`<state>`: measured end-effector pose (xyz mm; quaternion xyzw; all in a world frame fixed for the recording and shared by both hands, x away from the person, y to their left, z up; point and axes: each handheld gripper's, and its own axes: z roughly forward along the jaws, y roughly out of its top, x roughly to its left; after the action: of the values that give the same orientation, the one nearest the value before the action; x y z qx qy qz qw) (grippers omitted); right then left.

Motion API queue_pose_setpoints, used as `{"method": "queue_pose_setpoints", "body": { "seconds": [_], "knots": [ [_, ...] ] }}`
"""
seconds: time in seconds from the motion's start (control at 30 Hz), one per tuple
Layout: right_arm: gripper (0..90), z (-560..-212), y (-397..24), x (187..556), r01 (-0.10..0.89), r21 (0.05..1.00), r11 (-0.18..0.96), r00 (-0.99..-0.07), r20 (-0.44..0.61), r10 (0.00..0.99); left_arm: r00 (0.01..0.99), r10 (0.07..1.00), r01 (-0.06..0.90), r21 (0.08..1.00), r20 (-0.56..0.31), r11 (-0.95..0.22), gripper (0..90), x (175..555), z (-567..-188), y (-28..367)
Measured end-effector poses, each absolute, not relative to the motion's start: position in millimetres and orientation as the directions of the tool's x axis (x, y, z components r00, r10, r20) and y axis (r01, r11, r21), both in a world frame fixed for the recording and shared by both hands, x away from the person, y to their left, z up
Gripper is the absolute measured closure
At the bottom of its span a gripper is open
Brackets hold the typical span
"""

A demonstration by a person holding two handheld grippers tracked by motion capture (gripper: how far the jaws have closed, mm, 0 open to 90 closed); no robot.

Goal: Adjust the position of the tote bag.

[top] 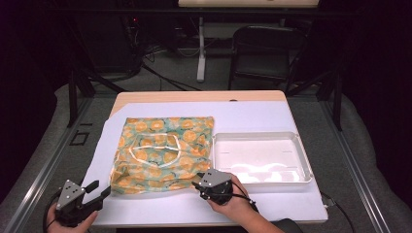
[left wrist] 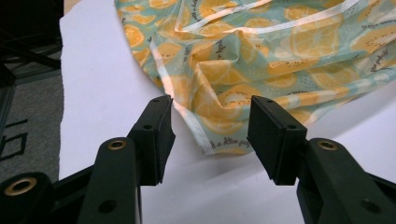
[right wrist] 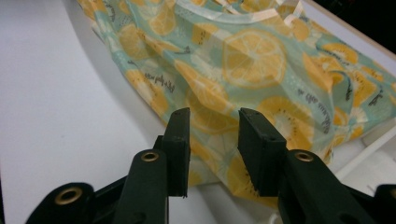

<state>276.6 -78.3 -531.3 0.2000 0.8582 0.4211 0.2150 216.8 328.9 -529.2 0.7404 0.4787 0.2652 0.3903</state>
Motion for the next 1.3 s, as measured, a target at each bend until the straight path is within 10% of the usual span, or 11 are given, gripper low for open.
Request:
{"method": "queue_pose_setpoints", "body": {
  "seconds": [1.3],
  "knots": [
    [50.0,-536,-64,295,0.125,0.776,0.618,-0.814,-0.276,0.511,0.361,0.932,0.513,0.831,0.019,-0.216,48.7,201,-530,338]
  ]
}}
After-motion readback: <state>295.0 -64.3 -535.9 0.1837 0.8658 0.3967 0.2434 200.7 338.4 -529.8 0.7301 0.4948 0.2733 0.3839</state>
